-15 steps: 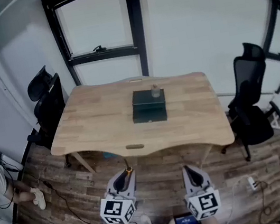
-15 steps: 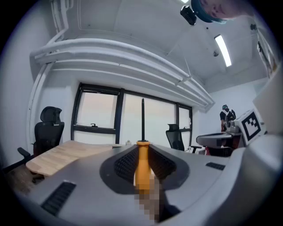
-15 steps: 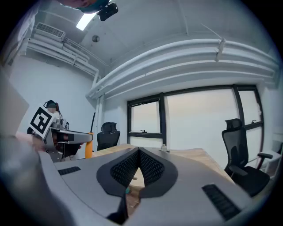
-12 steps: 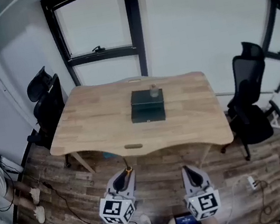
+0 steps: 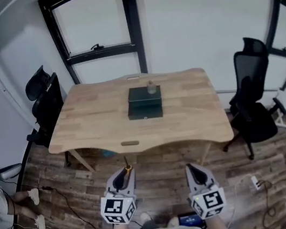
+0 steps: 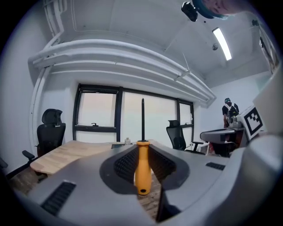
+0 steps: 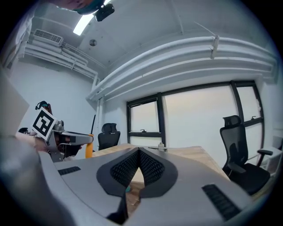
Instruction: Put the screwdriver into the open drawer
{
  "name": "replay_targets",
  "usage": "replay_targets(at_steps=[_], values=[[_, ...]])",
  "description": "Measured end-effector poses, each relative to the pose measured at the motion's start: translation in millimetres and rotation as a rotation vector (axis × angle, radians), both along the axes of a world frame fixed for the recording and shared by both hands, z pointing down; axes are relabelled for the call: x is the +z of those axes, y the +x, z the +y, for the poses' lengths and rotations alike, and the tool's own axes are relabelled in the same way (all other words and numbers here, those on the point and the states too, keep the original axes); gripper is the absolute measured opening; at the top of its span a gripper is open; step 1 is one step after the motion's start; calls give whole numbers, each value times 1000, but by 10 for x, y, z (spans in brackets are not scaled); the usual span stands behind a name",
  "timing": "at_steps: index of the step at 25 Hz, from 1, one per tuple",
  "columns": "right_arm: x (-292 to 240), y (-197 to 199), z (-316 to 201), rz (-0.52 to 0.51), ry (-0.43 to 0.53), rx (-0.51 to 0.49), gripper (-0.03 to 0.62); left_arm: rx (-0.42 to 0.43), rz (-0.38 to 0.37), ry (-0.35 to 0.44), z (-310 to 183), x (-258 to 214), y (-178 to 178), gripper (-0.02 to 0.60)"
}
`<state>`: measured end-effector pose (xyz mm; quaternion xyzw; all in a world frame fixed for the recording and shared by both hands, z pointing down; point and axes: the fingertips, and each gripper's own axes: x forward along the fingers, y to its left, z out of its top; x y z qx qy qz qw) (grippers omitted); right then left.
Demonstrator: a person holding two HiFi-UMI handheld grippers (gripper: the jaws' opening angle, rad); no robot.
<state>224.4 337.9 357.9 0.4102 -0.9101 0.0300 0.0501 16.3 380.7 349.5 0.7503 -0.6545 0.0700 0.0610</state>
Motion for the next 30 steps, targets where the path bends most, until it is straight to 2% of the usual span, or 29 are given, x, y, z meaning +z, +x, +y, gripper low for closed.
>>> replay_targets(at_steps=[5,14,18,25,30], values=[[-85,87,-39,-12,7,3,-5,4,-40,27,-136,-163,-8,68],[-64,317,-199,-50,-4,60,-5,9,-19,28,-352,-130,75,69],[-3,275,-378,-37,-22,61,-5,10,-15,17,-540,-52,51,69],[173,77,-877,-12,-56,51,-5,1,4,-16,-1058,203,-117,69],[333,-143,-1452,19,-86,72,-5,14,37,-37,-1728,386,-367,67]])
